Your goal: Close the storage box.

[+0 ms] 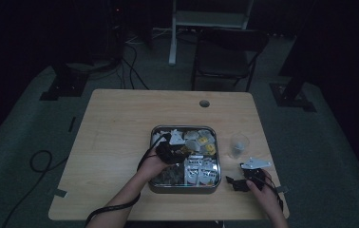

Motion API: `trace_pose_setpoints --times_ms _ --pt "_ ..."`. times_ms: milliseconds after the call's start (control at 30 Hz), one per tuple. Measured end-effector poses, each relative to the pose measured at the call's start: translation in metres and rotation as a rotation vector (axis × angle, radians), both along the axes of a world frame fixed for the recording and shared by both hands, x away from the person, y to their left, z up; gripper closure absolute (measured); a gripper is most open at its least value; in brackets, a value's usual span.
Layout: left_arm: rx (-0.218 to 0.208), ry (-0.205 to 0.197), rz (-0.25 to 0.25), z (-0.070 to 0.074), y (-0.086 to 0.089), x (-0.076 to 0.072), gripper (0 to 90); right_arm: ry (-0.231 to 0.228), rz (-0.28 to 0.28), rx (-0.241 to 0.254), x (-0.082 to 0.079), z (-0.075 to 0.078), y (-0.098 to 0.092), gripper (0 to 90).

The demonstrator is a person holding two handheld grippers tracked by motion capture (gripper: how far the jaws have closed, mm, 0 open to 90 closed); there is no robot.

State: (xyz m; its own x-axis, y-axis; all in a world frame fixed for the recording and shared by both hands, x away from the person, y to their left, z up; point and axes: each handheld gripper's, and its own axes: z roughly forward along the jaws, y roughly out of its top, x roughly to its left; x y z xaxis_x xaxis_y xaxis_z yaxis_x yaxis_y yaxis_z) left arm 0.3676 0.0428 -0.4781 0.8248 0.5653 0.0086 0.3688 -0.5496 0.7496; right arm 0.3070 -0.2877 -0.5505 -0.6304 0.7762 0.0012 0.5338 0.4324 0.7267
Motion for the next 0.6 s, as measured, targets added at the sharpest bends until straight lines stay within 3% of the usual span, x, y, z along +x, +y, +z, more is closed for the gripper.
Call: trace_pose_setpoints --times_ms 133,233,267,300,367,400,567,600 --pt "-0.013 -0.004 0.000 -0.001 0.001 0.000 59.4 0.002 -0.001 0.000 0.000 0.000 0.000 12.5" --pt "-0.006 0.025 -0.010 0.002 0.001 0.003 58.9 0.001 0.000 0.000 0.000 0.000 0.000 12.5" --pt "-0.023 0.042 -0.021 0.003 0.002 0.003 56.9 0.001 -0.001 0.000 0.000 0.000 0.000 12.5" --pt "-0.051 0.061 -0.037 0.005 0.004 0.004 48.5 0.001 -0.001 0.000 0.000 0.000 0.000 12.5" --pt "-0.051 0.061 -0.037 0.005 0.004 0.004 46.0 0.001 0.000 0.000 0.000 0.000 0.000 12.5" --pt "-0.087 0.044 -0.039 0.010 0.008 0.003 32.7 0.001 -0.001 0.000 0.000 0.000 0.000 12.5" --pt "-0.114 0.061 -0.028 0.013 0.011 0.003 23.9 0.003 -0.001 0.000 0.000 0.000 0.000 12.5" --pt "-0.116 0.055 -0.022 0.013 0.012 0.002 18.4 0.003 -0.001 0.001 0.000 0.000 0.000 12.5"
